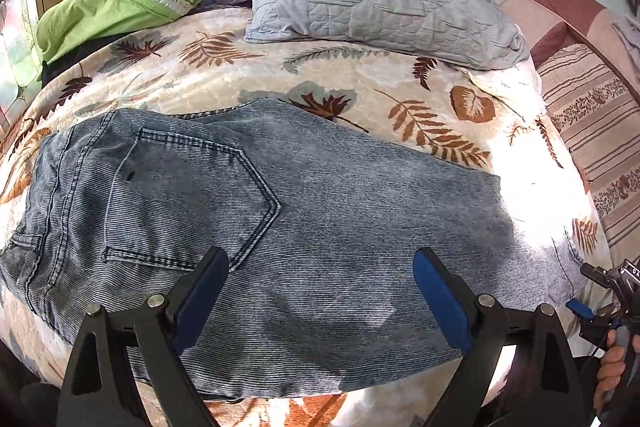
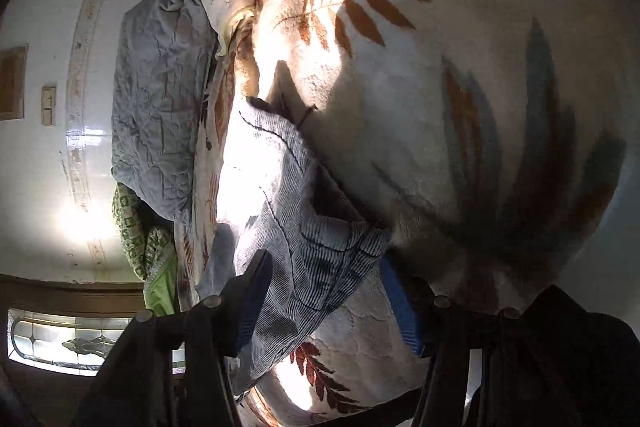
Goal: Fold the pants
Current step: 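Pull the held leg edge with the right tool to straighten the jeans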
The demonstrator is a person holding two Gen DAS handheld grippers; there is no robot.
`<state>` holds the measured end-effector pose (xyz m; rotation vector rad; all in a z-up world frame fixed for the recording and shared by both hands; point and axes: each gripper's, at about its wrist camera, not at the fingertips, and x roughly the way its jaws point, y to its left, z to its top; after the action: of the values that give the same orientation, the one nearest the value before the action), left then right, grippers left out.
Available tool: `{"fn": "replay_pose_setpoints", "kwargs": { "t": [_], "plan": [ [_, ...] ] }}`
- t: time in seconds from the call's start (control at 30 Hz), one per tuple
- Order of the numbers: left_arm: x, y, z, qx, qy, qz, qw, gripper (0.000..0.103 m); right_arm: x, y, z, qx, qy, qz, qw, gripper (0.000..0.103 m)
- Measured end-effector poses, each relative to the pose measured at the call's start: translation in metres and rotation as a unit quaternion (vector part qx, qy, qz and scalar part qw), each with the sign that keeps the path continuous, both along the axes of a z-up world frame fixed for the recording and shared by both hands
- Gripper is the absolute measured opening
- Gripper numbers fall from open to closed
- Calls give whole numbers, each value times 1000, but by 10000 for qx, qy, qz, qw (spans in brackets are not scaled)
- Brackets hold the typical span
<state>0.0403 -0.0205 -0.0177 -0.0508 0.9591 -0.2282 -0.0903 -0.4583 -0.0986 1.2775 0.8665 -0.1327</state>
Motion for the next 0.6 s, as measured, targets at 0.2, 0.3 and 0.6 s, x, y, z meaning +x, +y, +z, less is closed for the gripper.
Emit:
{"fn": "replay_pose_setpoints", "kwargs": {
  "t": [0.2, 0.3, 0.6],
  "plan": [
    [9, -51, -33, 753, 324, -459, 9956, 93, 10, 7, 10, -504, 171, 84, 9985, 51],
    [6, -65, -46, 1174, 341, -691, 9901, 94, 12, 9, 16, -726, 263, 137, 9969, 42],
    [4, -66, -20, 726, 47, -606, 9955, 93, 19, 18, 20, -941, 411, 290, 9943, 50]
  ]
}}
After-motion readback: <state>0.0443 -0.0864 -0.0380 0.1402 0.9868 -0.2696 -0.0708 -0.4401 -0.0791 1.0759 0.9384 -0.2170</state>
